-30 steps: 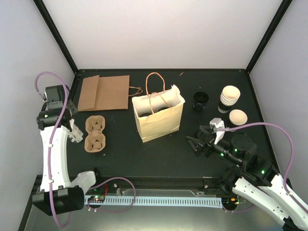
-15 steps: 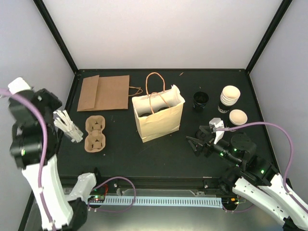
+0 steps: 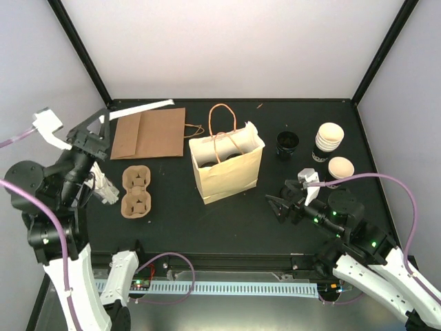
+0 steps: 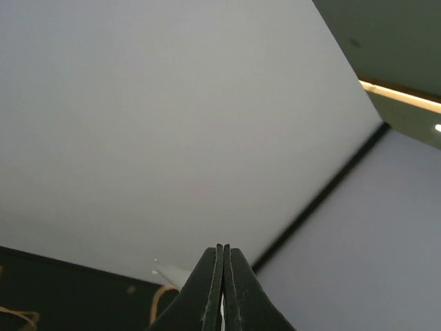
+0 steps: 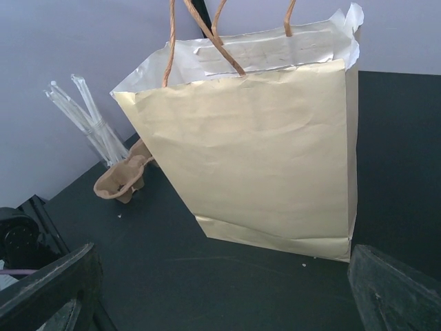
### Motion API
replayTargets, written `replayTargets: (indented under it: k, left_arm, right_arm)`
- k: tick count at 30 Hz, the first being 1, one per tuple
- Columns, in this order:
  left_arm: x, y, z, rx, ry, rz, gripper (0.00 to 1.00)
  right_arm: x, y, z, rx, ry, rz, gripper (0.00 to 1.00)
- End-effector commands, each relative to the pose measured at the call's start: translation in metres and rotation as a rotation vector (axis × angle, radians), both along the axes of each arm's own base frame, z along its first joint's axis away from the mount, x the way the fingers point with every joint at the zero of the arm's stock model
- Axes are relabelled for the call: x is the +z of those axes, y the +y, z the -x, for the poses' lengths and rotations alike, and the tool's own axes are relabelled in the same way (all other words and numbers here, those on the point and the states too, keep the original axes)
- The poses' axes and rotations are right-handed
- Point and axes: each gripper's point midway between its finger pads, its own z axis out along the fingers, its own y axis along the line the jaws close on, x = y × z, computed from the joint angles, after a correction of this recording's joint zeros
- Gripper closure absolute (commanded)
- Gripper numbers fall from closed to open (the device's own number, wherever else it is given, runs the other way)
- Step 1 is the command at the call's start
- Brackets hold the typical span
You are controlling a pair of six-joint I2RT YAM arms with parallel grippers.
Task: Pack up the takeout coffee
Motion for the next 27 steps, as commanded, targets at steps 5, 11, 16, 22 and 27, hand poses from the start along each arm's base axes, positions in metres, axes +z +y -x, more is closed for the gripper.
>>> replayTargets:
  k: [5,11,16,22,27]
  left_arm:
    - [-0.024,-0.054,-0.004,-0.416,0.042,0.01,0.98]
    - [-0.066,-0.062,-0.021,-0.44,0.128,0.021,0.99]
    - [-0.098,-0.081,-0.037,-0.517,0.221,0.023,0.98]
    - [-0.12,-0.098,-0.053,-0.516,0.294,-0.013,0.98]
    - [-0.132,-0.112,-0.066,-0.512,0.352,-0.044,0.98]
  right_arm:
    - [0.004,-0.002,-0.003,-0.019,-0.01,0.004,0.0]
    - [0.003,-0.004,-0.005,-0.036,-0.009,0.009,0.0]
    - [0.003,-0.005,-0.005,-0.04,-0.009,0.008,0.0]
    - [0.002,-0.005,-0.004,-0.038,-0.004,0.005,0.0]
    - [0.004,-0.006,-0.004,-0.039,-0.008,0.002,0.0]
